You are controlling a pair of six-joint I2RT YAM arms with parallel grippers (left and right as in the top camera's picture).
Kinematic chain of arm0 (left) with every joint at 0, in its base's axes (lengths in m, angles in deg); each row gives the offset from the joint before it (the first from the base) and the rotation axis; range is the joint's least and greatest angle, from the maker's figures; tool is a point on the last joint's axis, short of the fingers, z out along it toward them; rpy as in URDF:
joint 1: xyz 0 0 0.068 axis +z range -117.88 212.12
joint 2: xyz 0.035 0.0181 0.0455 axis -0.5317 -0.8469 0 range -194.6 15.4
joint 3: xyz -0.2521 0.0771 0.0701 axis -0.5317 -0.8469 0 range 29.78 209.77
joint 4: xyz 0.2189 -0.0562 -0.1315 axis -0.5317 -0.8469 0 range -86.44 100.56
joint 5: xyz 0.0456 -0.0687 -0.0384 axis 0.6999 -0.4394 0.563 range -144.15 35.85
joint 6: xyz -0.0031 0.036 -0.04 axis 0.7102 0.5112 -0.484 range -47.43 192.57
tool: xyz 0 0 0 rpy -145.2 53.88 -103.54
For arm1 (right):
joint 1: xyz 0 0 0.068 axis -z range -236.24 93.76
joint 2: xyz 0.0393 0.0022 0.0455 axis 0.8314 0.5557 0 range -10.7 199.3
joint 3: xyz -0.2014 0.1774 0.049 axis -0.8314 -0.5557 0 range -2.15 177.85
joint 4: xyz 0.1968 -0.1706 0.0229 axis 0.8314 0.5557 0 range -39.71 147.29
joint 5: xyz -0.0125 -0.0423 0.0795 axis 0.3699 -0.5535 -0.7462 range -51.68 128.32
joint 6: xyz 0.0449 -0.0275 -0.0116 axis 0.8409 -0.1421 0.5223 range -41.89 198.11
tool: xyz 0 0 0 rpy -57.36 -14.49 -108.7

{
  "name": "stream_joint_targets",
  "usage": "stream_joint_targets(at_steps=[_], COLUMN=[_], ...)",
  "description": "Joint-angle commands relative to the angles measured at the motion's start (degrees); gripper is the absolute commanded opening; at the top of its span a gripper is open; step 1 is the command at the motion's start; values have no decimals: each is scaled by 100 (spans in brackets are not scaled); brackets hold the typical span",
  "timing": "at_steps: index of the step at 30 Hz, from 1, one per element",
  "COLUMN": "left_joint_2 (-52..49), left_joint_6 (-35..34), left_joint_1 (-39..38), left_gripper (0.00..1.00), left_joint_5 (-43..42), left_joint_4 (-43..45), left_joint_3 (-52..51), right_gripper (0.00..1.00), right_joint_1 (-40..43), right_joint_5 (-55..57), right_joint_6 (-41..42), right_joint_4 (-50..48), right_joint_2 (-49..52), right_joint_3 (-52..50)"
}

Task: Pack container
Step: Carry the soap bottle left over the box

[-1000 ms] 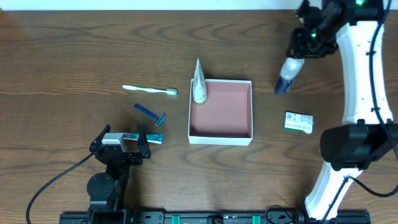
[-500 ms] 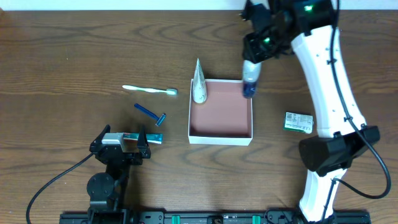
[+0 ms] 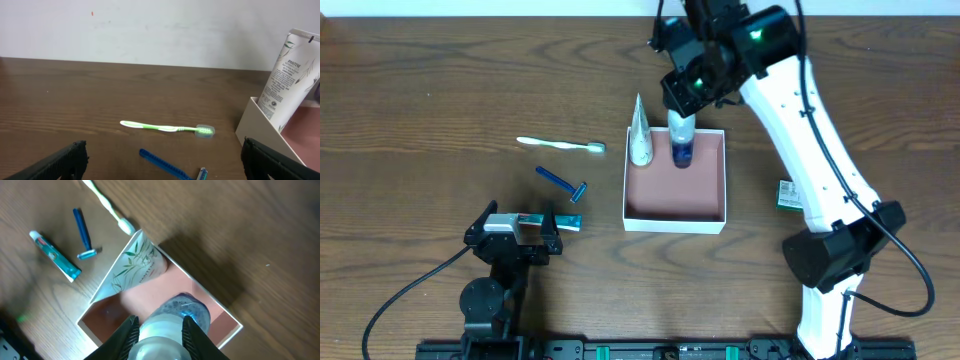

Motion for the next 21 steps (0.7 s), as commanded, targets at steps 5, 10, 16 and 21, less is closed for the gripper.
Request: stream_joint_targets(at_steps=[5, 10, 16, 21], left_joint_2=[4, 4, 4, 4], left_joint_6=[33, 33, 33, 33], left_joint_1=[7, 7, 7, 7], left_gripper=[98, 98, 98, 98], left_joint_5=[-101, -101, -101, -101], left_joint_4=[-195, -195, -195, -195], left_joint_3=[-94, -94, -94, -94], right_gripper=[22, 22, 22, 22], right_joint_1=[-101, -142, -153, -177], right_joint_5=[-120, -116, -138, -138], right_joint_6=[-85, -87, -85, -83], right_joint_4=[-476, -835, -1370, -1718], right_joint_2=[-24, -24, -20, -20], right_joint_3=[-577, -833, -1174, -1381])
